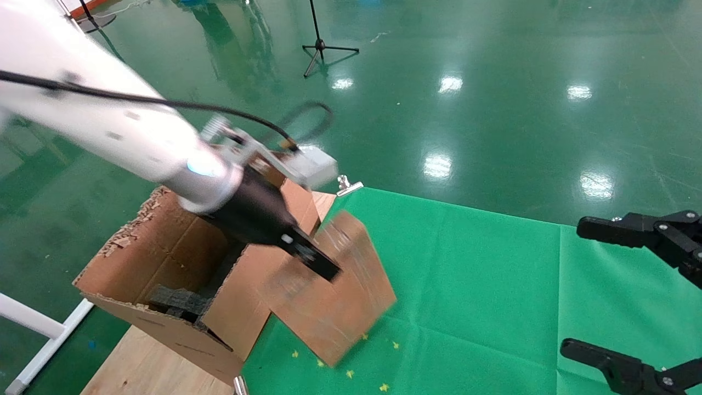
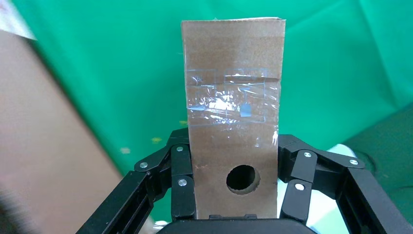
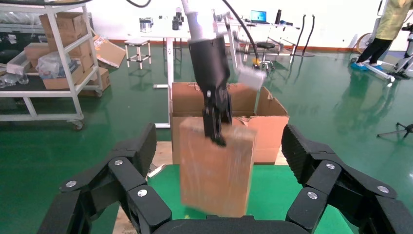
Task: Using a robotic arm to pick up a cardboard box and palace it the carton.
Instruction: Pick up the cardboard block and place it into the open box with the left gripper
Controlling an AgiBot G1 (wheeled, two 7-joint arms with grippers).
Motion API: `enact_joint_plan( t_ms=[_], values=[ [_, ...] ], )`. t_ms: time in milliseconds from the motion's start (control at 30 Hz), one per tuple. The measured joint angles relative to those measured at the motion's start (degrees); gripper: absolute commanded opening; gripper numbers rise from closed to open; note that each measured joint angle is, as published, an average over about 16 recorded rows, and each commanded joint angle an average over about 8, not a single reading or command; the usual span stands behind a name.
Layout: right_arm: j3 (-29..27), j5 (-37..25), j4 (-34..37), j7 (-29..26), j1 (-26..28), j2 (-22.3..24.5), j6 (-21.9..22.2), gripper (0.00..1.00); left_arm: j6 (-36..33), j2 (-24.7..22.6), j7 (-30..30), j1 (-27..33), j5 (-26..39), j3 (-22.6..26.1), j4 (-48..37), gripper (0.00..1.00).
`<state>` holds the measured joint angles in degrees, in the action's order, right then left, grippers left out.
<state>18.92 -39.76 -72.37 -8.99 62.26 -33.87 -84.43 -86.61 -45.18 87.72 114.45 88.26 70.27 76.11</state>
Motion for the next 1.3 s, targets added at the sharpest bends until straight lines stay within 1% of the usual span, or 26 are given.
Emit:
enact_joint_plan(
  t_ms=[200, 367, 500, 633, 800, 1000, 1167, 1300],
  values=[
    [0.0, 0.0, 0.0, 0.0, 0.0, 0.0, 0.0, 1.0, -0.5, 6.7, -11.6, 5.3, -1.2, -3.4, -3.9, 0.0],
    [0.0, 0.0, 0.0, 0.0, 0.0, 0.0, 0.0, 1.0, -1.5, 10.5, -21.3, 10.6, 0.9, -5.1, -11.2, 0.0],
    [0.0, 0.0, 0.0, 0.0, 0.0, 0.0, 0.0, 1.0, -1.7, 11.5, -28.7, 14.0, 4.7, -4.8, -20.2, 0.0],
    [0.0, 0.0, 0.0, 0.0, 0.0, 0.0, 0.0, 1.0, -0.4, 10.7, -35.7, 15.4, 9.3, -3.6, -30.7, 0.0],
    [0.0, 0.0, 0.0, 0.0, 0.0, 0.0, 0.0, 1.0, 5.2, 7.8, -43.0, 13.5, 13.6, -1.7, -44.2, 0.0],
    [0.0, 0.0, 0.0, 0.0, 0.0, 0.0, 0.0, 1.0, 14.5, 3.6, -49.2, 7.8, 15.4, -0.6, -57.7, 0.0],
    [0.0, 0.0, 0.0, 0.0, 0.0, 0.0, 0.0, 1.0, 20.6, 0.8, -51.7, 3.1, 14.9, -0.9, -65.1, 0.0],
    [0.0, 0.0, 0.0, 0.0, 0.0, 0.0, 0.0, 1.0, 21.9, -0.6, -52.7, 0.8, 13.7, -1.6, -68.9, 0.0]
  ],
)
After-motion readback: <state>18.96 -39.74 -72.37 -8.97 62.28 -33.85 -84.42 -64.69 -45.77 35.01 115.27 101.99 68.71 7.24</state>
